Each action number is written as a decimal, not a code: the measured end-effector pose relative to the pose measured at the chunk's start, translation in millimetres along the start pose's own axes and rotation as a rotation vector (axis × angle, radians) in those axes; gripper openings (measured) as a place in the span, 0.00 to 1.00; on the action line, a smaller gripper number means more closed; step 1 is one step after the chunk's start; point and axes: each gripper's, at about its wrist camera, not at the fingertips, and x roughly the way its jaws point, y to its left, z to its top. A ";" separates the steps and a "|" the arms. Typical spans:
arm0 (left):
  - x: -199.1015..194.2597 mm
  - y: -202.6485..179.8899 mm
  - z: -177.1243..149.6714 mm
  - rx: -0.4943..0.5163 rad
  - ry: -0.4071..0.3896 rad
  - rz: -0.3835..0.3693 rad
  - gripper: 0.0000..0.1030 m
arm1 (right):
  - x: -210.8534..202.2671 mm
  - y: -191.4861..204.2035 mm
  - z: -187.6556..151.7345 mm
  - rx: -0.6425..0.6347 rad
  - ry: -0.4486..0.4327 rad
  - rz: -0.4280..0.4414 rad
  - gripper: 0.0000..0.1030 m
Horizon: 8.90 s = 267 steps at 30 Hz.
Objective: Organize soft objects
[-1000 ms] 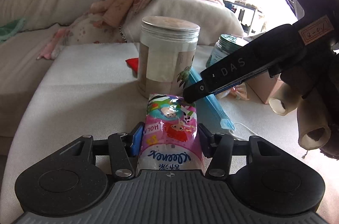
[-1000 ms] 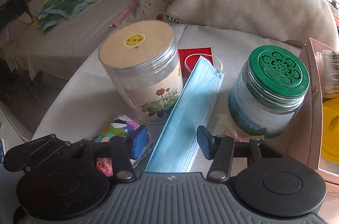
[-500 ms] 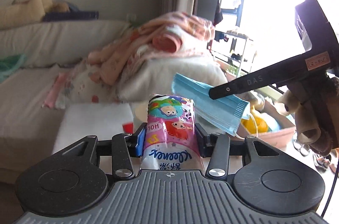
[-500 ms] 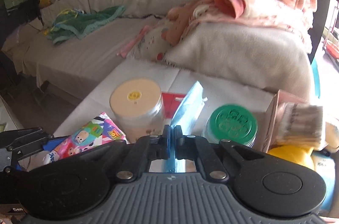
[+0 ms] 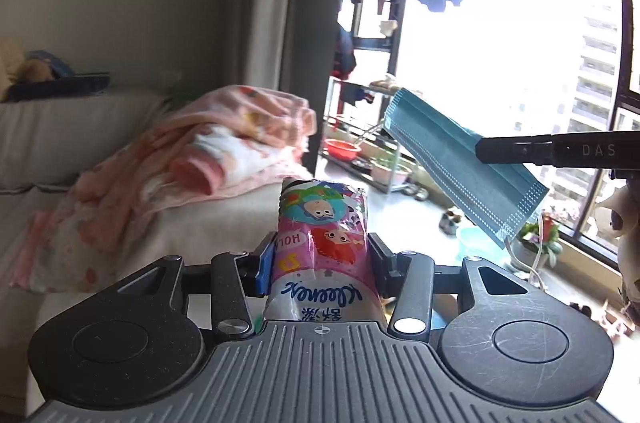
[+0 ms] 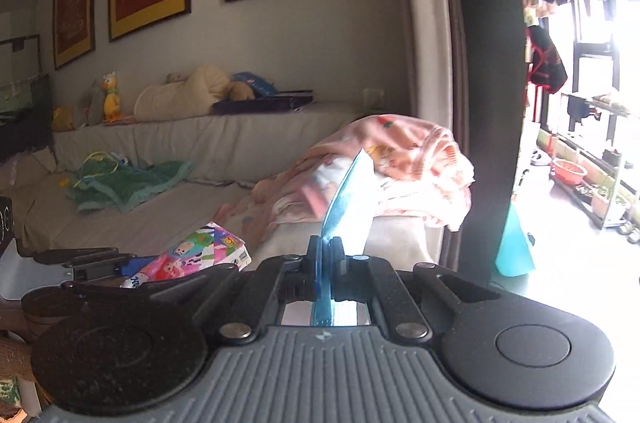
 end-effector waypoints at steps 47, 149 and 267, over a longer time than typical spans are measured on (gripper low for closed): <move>156.9 -64.1 -56.6 0.316 0.274 -0.255 0.52 | 113.9 -139.8 -142.4 0.421 0.430 -0.142 0.03; 258.8 -16.9 -58.0 -0.136 0.556 -0.334 0.08 | 123.0 -110.3 -174.7 0.353 0.410 0.173 0.01; 158.2 312.0 -95.6 -0.676 0.487 -0.132 0.19 | 414.1 97.0 -103.5 0.214 1.130 0.086 0.62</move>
